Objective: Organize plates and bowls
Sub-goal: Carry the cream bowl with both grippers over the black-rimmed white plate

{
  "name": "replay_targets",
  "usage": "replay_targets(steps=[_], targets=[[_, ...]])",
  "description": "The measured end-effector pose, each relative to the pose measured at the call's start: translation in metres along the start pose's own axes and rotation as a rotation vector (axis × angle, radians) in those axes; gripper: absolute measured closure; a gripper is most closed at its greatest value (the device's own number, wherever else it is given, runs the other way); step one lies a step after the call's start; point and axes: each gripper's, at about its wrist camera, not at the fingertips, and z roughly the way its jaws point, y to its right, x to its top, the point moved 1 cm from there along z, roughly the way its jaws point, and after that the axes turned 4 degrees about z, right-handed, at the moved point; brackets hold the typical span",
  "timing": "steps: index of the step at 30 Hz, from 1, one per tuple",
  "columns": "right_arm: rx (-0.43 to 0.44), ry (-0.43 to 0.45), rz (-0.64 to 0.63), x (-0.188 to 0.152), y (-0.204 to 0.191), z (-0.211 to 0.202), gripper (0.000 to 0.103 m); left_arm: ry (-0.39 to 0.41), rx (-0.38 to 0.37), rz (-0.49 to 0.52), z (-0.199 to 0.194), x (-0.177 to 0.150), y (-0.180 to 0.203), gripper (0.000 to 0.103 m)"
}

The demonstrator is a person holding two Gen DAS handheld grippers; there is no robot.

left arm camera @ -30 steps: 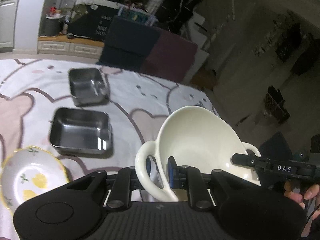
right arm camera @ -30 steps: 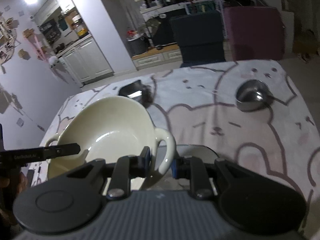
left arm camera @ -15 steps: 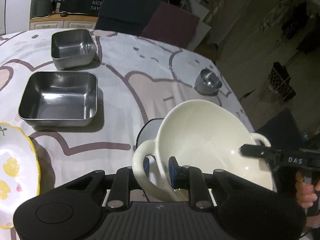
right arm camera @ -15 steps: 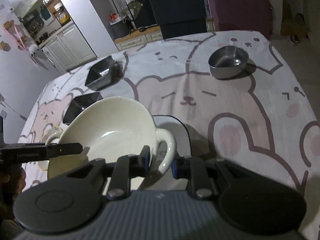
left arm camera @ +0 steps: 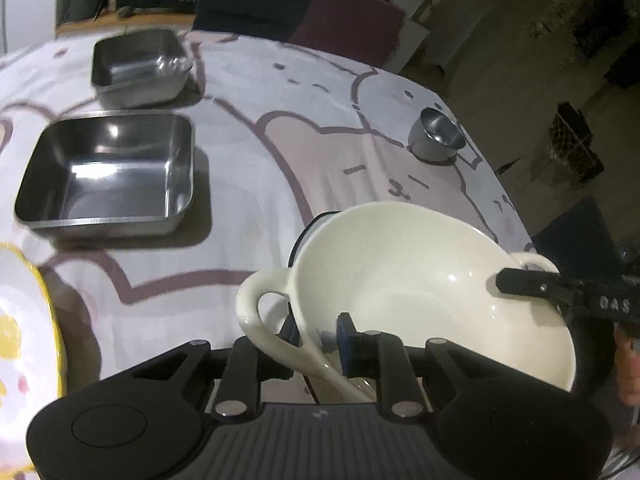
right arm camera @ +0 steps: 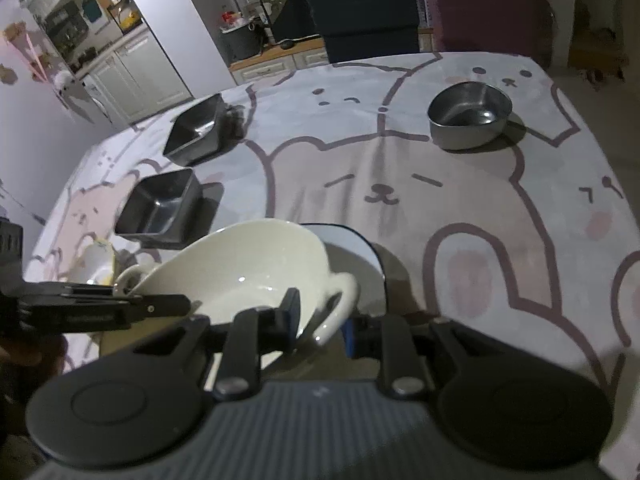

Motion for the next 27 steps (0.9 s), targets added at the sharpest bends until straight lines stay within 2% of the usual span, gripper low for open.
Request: replay_targets(steps=[12,22,27], targets=[[-0.034,-0.027,0.008,0.002,0.005,0.012,0.077,-0.007,0.008,0.012,0.001,-0.002,0.002,0.081],[-0.045,-0.041,0.03,0.002,0.009,0.014,0.077,-0.007,0.051,0.034,-0.001,0.002,0.012,0.081],[-0.047,-0.052,0.053,0.001,0.013,0.016,0.077,-0.032,0.049,0.023,0.005,0.001,0.012,0.081]])
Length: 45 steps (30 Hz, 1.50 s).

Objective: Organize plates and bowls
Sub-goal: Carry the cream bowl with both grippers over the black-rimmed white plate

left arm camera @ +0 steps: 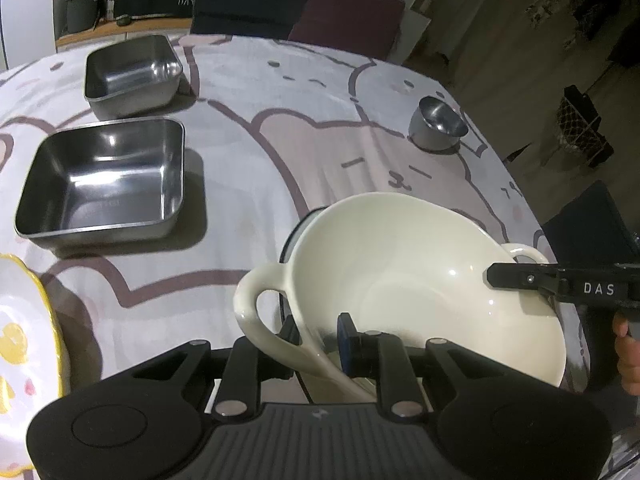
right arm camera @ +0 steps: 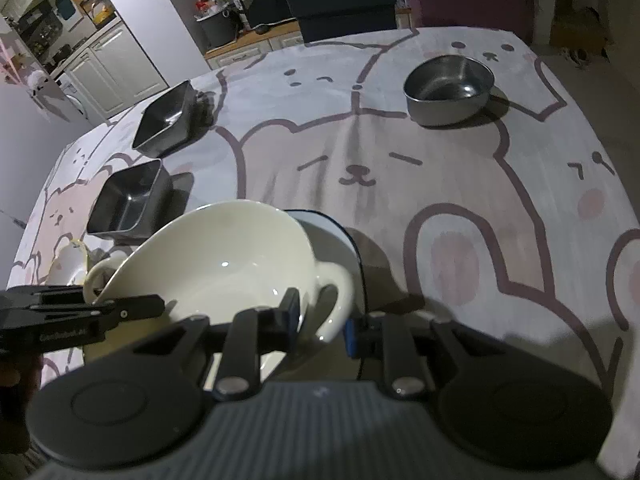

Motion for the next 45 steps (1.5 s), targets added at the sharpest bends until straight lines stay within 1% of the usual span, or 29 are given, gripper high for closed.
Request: replay_targets(steps=[6,14,26,33,40,45], targets=[[-0.02,-0.02,0.015,0.0,0.003,0.006,0.077,-0.019,0.001,-0.007,0.005,0.001,0.002,0.081],[-0.038,-0.039,0.027,0.001,0.006,0.013,0.077,-0.049,-0.019,-0.034,0.01,0.0,0.0,0.081],[-0.049,-0.039,0.053,0.004,0.005,0.017,0.078,-0.069,-0.035,-0.074,0.015,0.001,-0.002,0.081],[-0.041,-0.047,0.066,0.003,0.008,0.018,0.078,-0.088,-0.061,-0.088,0.015,-0.001,-0.004,0.081],[-0.035,-0.056,0.078,0.002,0.008,0.019,0.078,-0.089,-0.07,-0.08,0.014,-0.003,-0.004,0.081],[-0.014,-0.072,0.117,0.0,0.014,0.021,0.078,-0.098,-0.086,-0.088,0.016,-0.005,-0.004,0.081]])
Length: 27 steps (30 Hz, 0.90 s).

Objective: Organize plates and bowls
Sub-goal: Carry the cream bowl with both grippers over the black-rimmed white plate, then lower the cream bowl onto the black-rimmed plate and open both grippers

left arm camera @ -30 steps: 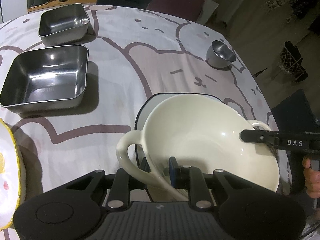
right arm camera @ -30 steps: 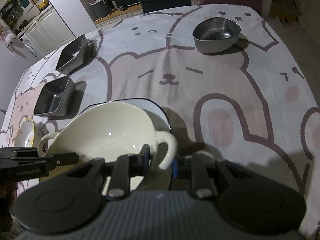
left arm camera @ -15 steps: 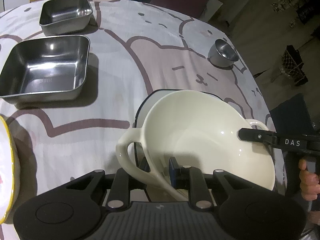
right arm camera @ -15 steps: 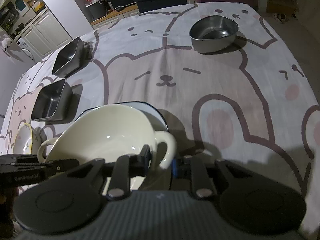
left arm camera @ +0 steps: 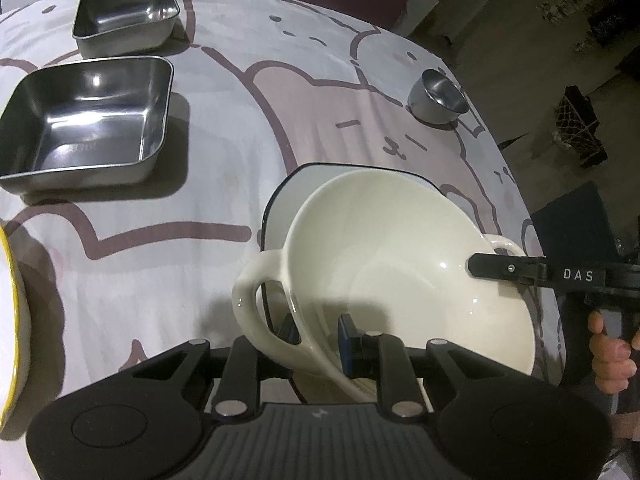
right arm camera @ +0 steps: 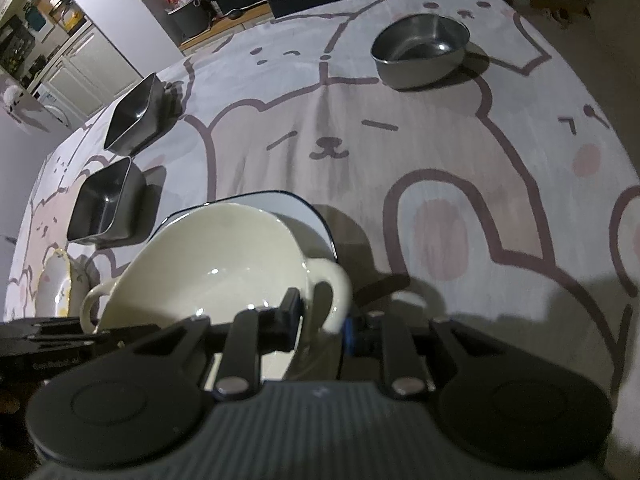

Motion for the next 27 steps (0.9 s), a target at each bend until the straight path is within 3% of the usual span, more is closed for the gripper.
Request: replay_targets(steps=[10,27], targets=[[0.024,-0.034,0.093,0.001,0.013,0.007,0.075,-0.004,-0.019,-0.017,0.003,-0.001,-0.004,0.082],[-0.002,-0.035,0.073,0.0,0.012,0.009,0.073,-0.007,-0.029,-0.036,0.003,0.001,-0.007,0.082]])
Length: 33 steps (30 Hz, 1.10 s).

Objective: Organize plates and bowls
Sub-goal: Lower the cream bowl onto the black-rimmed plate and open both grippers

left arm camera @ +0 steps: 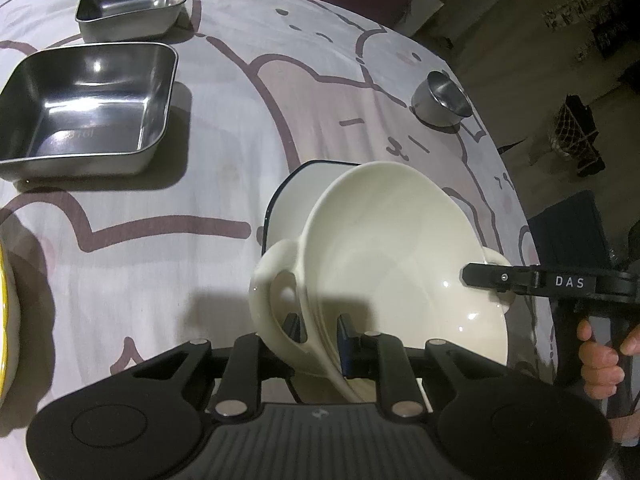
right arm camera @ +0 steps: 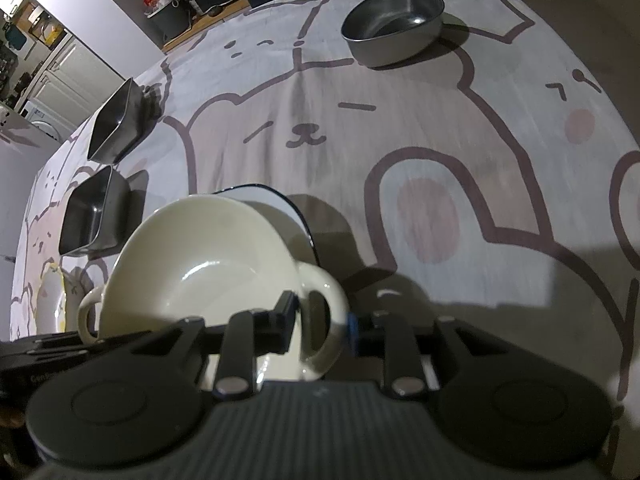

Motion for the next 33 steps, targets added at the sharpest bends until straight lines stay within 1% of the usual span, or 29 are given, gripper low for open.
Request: replay_targets(steps=[13,18,24,28,33], targets=[[-0.004,0.001,0.001,0.001,0.0,0.0,0.072,0.012,-0.035,-0.038,-0.012,-0.004,-0.006,0.079],[-0.006,0.0,0.003,0.002,0.0,0.001,0.072,0.022,-0.05,-0.076,-0.017,-0.006,-0.01,0.079],[-0.01,0.002,0.0,0.002,0.0,0.0,0.073,0.061,-0.051,-0.099,-0.029,-0.007,-0.016,0.082],[-0.013,0.009,0.002,0.002,0.0,-0.001,0.073,0.072,-0.035,-0.095,-0.033,-0.009,-0.018,0.082],[-0.018,0.011,-0.003,0.001,-0.002,-0.002,0.074,0.077,-0.034,-0.09,-0.035,-0.009,-0.019,0.082]])
